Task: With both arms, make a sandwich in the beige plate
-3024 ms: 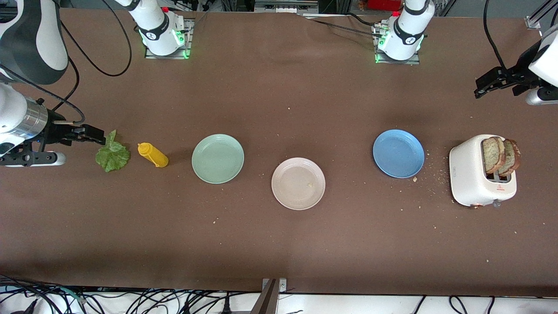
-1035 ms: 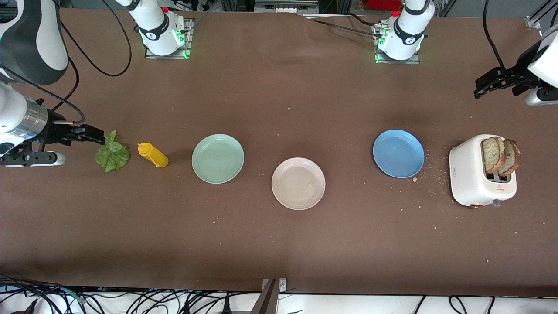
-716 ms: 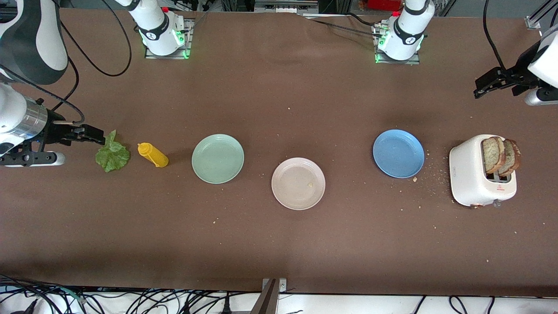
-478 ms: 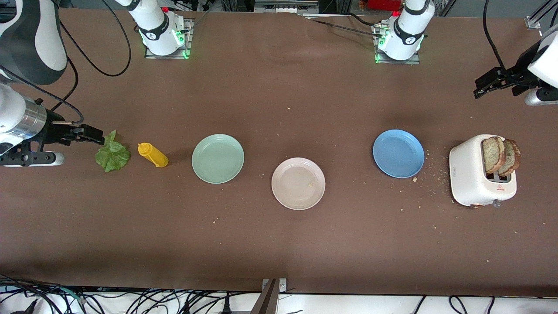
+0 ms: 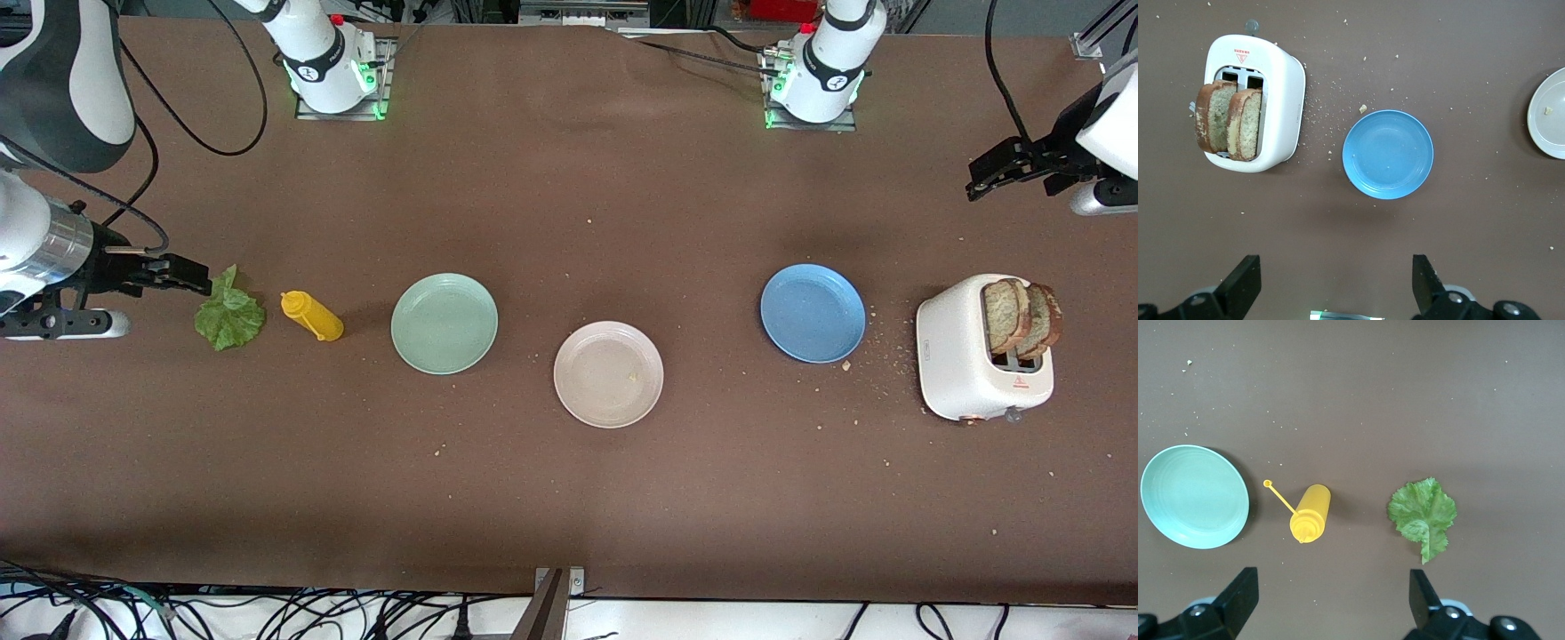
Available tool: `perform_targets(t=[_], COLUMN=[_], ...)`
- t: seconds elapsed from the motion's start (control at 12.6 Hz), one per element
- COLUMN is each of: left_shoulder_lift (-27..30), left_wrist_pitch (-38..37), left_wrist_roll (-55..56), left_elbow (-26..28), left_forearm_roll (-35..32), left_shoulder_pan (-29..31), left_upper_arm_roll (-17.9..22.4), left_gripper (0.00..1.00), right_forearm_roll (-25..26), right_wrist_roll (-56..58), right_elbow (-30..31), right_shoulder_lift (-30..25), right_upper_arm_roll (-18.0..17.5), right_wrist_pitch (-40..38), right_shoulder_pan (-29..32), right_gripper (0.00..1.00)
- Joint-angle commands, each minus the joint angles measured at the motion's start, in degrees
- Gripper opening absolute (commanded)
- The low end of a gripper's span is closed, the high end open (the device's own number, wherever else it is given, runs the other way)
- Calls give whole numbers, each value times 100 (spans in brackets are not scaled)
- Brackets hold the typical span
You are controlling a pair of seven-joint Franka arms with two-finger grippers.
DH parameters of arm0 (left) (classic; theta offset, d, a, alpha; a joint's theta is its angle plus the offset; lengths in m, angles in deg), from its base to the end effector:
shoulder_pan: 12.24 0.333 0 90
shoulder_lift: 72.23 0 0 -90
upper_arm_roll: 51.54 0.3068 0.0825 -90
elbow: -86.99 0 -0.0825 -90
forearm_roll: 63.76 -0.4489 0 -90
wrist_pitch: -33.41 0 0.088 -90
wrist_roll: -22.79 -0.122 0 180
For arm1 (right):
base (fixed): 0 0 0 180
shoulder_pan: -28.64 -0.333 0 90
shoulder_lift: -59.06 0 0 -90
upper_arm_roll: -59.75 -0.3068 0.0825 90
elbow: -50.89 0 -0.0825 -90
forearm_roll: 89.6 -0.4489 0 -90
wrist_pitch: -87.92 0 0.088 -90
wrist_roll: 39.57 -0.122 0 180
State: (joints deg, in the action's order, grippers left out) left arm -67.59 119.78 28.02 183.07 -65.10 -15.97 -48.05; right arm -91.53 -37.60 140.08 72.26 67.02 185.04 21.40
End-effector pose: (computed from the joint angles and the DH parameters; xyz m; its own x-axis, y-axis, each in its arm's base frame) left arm 0.5852 0.0017 0.5873 0.9924 0.0878 -0.0865 0.0858 -0.9960 -0.0264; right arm 0.6827 0.0095 0.4687 0.9955 0.0304 -0.0898 0.0299 -0.9995 -0.0071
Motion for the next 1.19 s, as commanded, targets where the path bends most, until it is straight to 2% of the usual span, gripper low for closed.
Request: perform_targets(t=[0.0,1.11], left_shoulder_lift=[-16,-16], left_wrist_pitch=[-41,-41], left_wrist_roll=[-40,-40], left_elbow=[-11,-11], left_forearm_roll=[135,135], left_shoulder_pan=[-5,-5], left_upper_arm_roll=[3,3], left_gripper=[100,100], right_forearm_roll=[0,17], right_wrist_roll=[32,23], right_elbow=[-51,-51], right_shoulder_lift=[-37,68], right_upper_arm_roll=[-6,2], right_wrist_pitch=[-62,-62], right_shoulder_pan=[21,118], right_gripper=[100,100])
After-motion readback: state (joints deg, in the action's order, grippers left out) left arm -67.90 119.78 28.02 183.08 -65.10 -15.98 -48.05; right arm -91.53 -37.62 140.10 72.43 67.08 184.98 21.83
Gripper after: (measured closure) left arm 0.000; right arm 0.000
